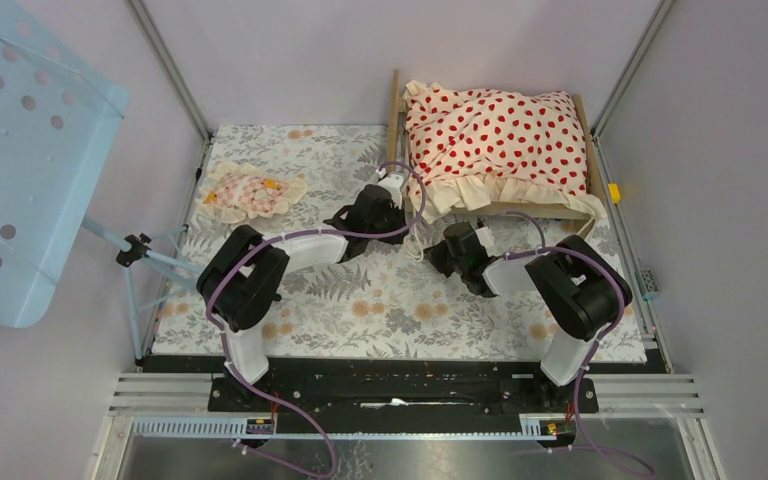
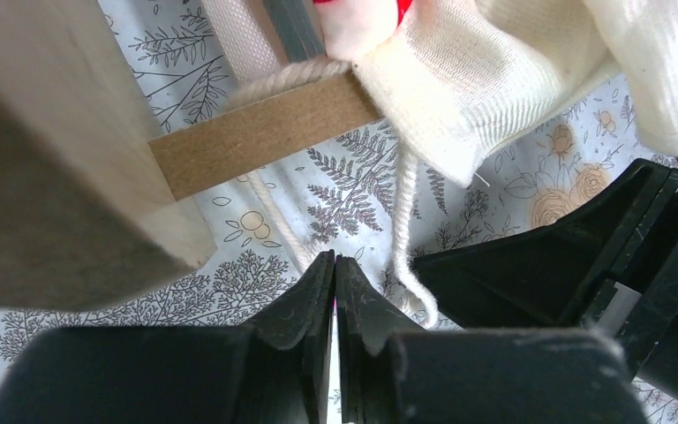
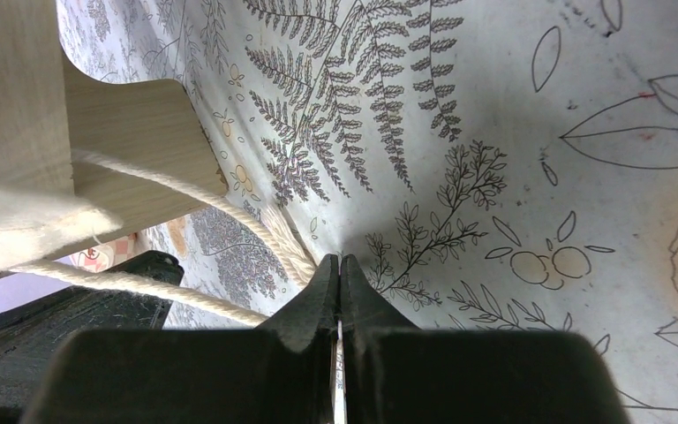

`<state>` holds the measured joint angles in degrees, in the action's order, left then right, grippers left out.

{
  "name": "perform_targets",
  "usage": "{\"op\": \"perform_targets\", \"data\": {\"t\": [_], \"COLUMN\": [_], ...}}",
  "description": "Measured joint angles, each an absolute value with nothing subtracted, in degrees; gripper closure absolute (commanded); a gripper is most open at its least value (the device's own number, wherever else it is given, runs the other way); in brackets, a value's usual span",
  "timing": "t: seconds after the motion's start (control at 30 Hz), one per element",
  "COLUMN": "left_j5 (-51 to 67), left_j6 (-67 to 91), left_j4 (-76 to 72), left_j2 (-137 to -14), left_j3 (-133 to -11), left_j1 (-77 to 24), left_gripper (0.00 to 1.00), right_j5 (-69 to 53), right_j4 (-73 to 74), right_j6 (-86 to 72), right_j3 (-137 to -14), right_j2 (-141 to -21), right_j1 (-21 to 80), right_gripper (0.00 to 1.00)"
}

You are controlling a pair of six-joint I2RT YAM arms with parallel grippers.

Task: Set up the pet bed
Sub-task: Tie the ropes to the bed frame.

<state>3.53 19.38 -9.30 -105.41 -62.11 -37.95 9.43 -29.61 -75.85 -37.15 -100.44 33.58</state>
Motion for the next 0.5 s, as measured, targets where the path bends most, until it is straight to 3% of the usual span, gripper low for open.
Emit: {"op": "perform_targets", "data": {"t": [0.5], "left_j5": [-8.99], "left_j6": [22.55], "left_j4": [-10.66], "left_j2": [-105.32], "left_j3": [-57.58], "left_j1": [-45.04], "left_gripper": [0.91], "right_j5": [8.67], "right_j4": [-31.07], "right_j6": [-75.88], "right_j3": [-36.36], "right_j2": [-100.68], "right_j1": [32.88], "right_gripper": [1.0]}}
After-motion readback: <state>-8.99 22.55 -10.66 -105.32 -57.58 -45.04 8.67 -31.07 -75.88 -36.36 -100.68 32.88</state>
